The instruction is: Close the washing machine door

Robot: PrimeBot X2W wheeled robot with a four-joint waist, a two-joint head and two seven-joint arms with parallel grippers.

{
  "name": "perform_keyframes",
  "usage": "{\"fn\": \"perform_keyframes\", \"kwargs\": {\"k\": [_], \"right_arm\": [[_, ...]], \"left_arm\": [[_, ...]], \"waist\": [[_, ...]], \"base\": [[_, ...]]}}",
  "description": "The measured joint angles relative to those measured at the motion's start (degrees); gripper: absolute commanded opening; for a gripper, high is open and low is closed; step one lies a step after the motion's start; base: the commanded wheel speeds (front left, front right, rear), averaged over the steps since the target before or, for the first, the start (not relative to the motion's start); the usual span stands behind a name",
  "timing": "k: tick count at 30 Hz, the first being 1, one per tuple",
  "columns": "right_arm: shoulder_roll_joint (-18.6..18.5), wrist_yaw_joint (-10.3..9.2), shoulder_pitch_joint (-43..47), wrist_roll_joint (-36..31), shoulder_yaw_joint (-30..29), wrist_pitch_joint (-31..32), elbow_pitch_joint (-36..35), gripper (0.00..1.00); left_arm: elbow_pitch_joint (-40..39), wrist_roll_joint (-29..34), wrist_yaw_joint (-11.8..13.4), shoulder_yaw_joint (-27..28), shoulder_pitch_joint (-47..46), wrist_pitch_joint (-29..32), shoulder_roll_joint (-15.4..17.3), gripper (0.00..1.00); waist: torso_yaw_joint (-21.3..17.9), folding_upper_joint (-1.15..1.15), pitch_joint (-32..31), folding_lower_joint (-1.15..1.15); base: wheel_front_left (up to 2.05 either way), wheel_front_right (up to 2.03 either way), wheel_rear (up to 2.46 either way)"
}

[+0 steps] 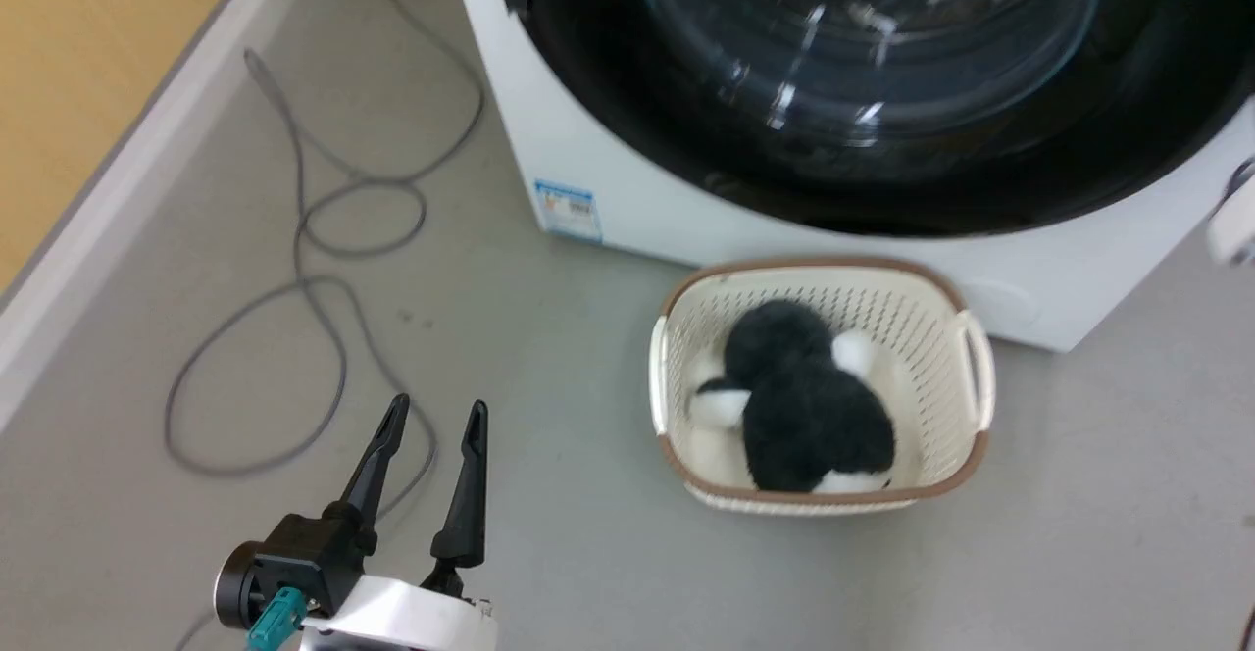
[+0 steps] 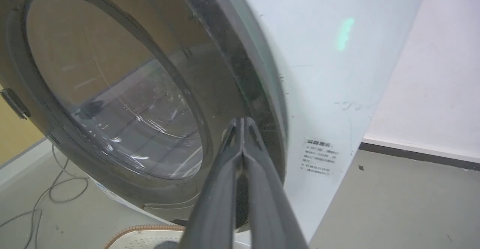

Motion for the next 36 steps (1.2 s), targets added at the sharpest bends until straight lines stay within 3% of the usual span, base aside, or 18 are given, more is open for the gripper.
{"fn": "perform_keyframes", "kwargs": {"k": [5, 11, 19, 27, 34, 35, 36], "right_arm": [[1.3, 0.00, 7.3, 2.5, 4.1, -2.7, -2.7, 0.00], [1.6, 0.00, 16.6, 5.3, 5.7, -4.7, -11.8, 0.00], [3.2, 0.00, 31.6, 2.6, -1.3, -5.2, -28.5, 0.00], [14.5, -0.01, 49.2, -4.3, -10.8, -1.7, -44.4, 0.00], [21.1, -0.01, 59.8, -9.6, -13.2, 1.5, -52.4, 0.00], [21.5, -0.01, 60.6, -9.8, -13.2, 1.5, -52.7, 0.44], [21.8, -0.01, 61.3, -10.3, -13.2, 1.4, -52.8, 1.00]], "left_arm": [[0.6, 0.0, -0.1, 1.3, 1.2, 0.0, -0.1, 1.00], [1.1, 0.1, 0.0, 2.9, 3.6, 0.0, -0.1, 1.00], [1.1, 0.1, 1.4, 5.0, 5.8, 0.0, -0.1, 1.00], [2.8, 0.6, 2.6, 5.0, 7.1, 0.1, 0.0, 1.00], [3.9, 1.5, 2.6, 3.6, 7.6, 1.2, 0.9, 1.00], [4.0, 1.7, 2.6, 3.5, 7.8, 1.4, 1.1, 1.00], [4.2, 2.0, 2.7, 3.4, 8.0, 1.7, 1.3, 1.00]], "waist": [[-1.7, 0.00, -4.5, -0.01], [-4.3, 0.00, -10.5, -0.01], [-8.6, 0.00, -15.8, -0.01], [-11.3, 0.00, -18.0, -0.01], [-12.3, 0.00, -18.4, -0.01], [-12.4, 0.00, -18.4, -0.01], [-12.5, 0.00, -18.5, -0.01]], "base": [[0.00, 0.00, 0.00], [0.00, 0.00, 0.00], [0.00, 0.00, 0.00], [0.00, 0.00, 0.00], [0.00, 0.00, 0.00], [0.00, 0.00, 0.00], [0.00, 0.00, 0.00]]}}
